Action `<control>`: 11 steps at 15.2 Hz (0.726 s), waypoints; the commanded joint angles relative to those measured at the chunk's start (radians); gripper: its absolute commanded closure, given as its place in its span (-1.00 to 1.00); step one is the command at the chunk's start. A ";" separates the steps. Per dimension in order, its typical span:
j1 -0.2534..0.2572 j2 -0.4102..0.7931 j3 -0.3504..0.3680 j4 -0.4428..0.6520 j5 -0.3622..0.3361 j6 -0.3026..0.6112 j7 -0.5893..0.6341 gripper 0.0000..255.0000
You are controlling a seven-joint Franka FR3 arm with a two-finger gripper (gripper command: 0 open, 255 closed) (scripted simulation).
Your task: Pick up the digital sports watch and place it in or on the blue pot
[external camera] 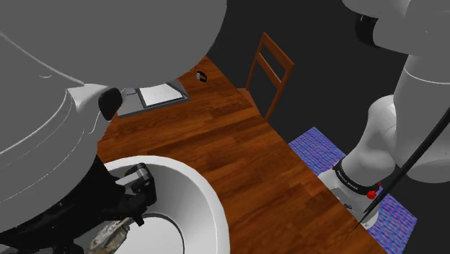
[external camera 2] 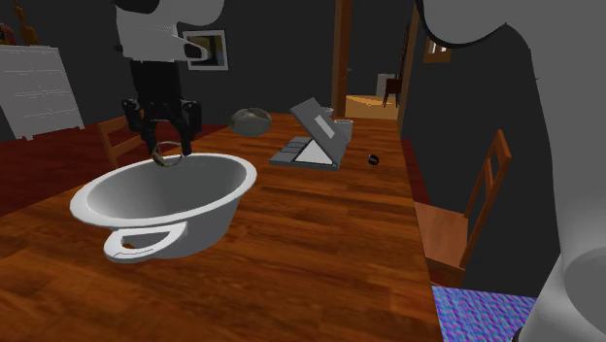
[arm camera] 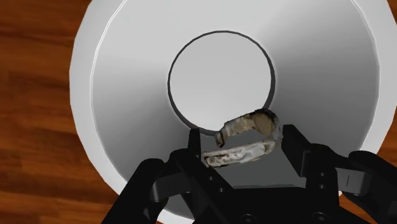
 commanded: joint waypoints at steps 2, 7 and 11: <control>-0.006 0.001 -0.002 -0.038 -0.002 0.039 0.001 1.00; -0.010 0.003 -0.003 -0.071 -0.004 0.072 0.003 1.00; -0.010 0.003 -0.003 -0.071 -0.004 0.072 0.003 1.00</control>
